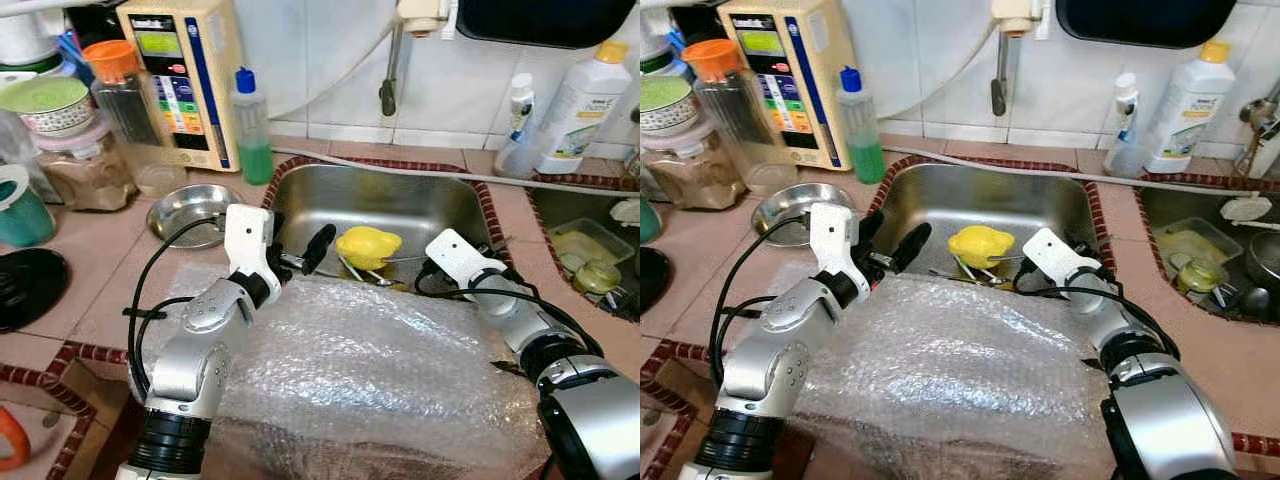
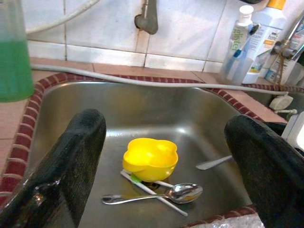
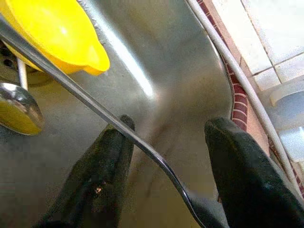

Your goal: Kitchen organization

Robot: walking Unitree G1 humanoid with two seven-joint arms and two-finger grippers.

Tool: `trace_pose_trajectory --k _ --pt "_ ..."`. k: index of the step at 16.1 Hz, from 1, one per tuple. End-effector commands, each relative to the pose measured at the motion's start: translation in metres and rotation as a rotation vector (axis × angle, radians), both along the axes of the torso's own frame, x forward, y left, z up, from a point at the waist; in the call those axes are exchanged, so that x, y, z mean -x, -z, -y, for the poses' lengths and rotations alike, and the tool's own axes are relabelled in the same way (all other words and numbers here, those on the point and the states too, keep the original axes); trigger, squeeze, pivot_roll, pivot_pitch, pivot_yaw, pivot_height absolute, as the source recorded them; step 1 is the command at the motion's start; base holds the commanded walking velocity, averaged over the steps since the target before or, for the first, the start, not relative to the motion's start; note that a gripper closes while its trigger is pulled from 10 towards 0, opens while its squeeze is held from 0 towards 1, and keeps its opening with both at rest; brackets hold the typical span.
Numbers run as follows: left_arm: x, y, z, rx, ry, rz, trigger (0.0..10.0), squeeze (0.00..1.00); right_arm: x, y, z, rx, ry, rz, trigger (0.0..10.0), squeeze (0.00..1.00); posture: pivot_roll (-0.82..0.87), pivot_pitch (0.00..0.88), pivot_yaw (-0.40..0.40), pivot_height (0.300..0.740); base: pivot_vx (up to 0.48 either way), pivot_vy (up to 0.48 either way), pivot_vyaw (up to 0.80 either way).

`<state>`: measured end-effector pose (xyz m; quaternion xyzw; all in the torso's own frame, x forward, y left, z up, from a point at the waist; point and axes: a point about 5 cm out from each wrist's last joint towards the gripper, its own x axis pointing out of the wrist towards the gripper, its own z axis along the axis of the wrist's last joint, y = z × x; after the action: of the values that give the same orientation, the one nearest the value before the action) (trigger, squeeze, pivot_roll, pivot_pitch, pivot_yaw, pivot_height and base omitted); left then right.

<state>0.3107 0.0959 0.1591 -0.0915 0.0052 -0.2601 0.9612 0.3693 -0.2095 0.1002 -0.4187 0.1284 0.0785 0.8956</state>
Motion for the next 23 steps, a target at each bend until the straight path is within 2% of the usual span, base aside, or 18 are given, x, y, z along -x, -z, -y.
trace_pose_trajectory --k 1,2,4,8,9,10,11,12,16,17,18,19,20,22,23 --pt "-0.002 -0.004 0.002 0.002 0.027 0.001 10.0 1.0 0.004 0.009 0.004 -0.063 0.038 -0.087 10.0 1.0 0.11 0.0 0.051 0.74 0.0 0.0 0.0" --pt "0.001 -0.003 0.005 -0.012 0.067 -0.009 10.0 1.0 0.005 0.011 0.005 -0.129 0.06 -0.129 10.0 1.0 0.11 0.0 0.051 0.74 0.0 0.0 0.0" --pt "0.005 0.001 0.008 -0.056 0.11 -0.017 10.0 1.0 0.0 0.004 0.004 -0.3 0.108 -0.14 10.0 1.0 0.11 0.0 0.049 0.74 0.0 0.0 0.0" --pt "0.006 0.002 0.01 -0.069 0.112 -0.007 10.0 1.0 -0.016 -0.027 -0.002 -0.513 0.135 -0.022 10.0 1.0 0.12 0.0 0.044 0.74 0.0 0.0 0.0" --pt "0.006 0.003 0.01 -0.073 0.105 -0.008 10.0 1.0 -0.02 -0.035 -0.002 -0.602 0.163 0.006 10.0 1.0 0.12 0.0 0.042 0.74 0.0 0.0 0.0" --pt "0.006 0.003 0.009 -0.082 0.101 -0.011 10.0 0.25 -0.022 -0.041 0.002 -0.726 0.219 0.025 10.0 1.0 0.12 0.0 0.039 0.74 0.0 0.0 0.0" --pt "0.006 0.004 0.009 -0.087 0.098 -0.013 10.0 0.0 -0.023 -0.042 0.003 -0.773 0.243 0.025 10.0 1.0 0.12 0.0 0.039 0.74 0.0 0.0 0.0" --pt "0.006 0.005 0.008 -0.089 0.094 -0.017 10.0 0.0 -0.024 -0.045 0.003 -0.813 0.248 0.035 10.0 1.0 0.12 0.0 0.038 0.74 0.0 0.0 0.0" --pt "0.006 0.006 0.009 -0.095 0.098 -0.02 10.0 0.0 -0.024 -0.046 0.004 -0.864 0.256 0.039 10.0 1.0 0.12 0.0 0.038 0.74 0.0 0.0 0.0" --pt "0.006 0.006 0.009 -0.097 0.097 -0.019 10.0 0.0 -0.022 -0.041 0.006 -0.801 0.266 0.012 10.0 1.0 0.12 0.0 0.04 0.74 0.0 0.0 0.0" --pt "0.006 0.006 0.008 -0.101 0.096 -0.019 10.0 0.0 -0.018 -0.031 0.007 -0.661 0.261 -0.038 10.0 1.0 0.12 0.0 0.04 0.74 0.0 0.0 0.0" --pt "0.006 0.006 0.008 -0.102 0.097 -0.019 10.0 0.0 -0.015 -0.022 0.006 -0.599 0.257 -0.085 10.0 1.0 0.12 0.0 0.04 0.74 0.0 0.0 0.0" --pt "0.006 0.006 0.009 -0.103 0.101 -0.02 10.0 0.0 -0.012 -0.015 0.004 -0.673 0.279 -0.128 10.0 1.0 0.12 0.0 0.041 0.74 0.0 0.0 0.0" --pt "0.006 0.006 0.01 -0.103 0.103 -0.02 10.0 0.0 -0.011 -0.012 0.001 -0.807 0.318 -0.134 10.0 1.0 0.12 0.0 0.04 0.74 0.0 0.0 0.0" --pt "0.006 0.006 0.01 -0.103 0.104 -0.021 10.0 0.0 -0.011 -0.012 -0.001 -0.791 0.301 -0.141 10.0 1.0 0.12 0.0 0.039 0.74 0.0 0.0 0.0"
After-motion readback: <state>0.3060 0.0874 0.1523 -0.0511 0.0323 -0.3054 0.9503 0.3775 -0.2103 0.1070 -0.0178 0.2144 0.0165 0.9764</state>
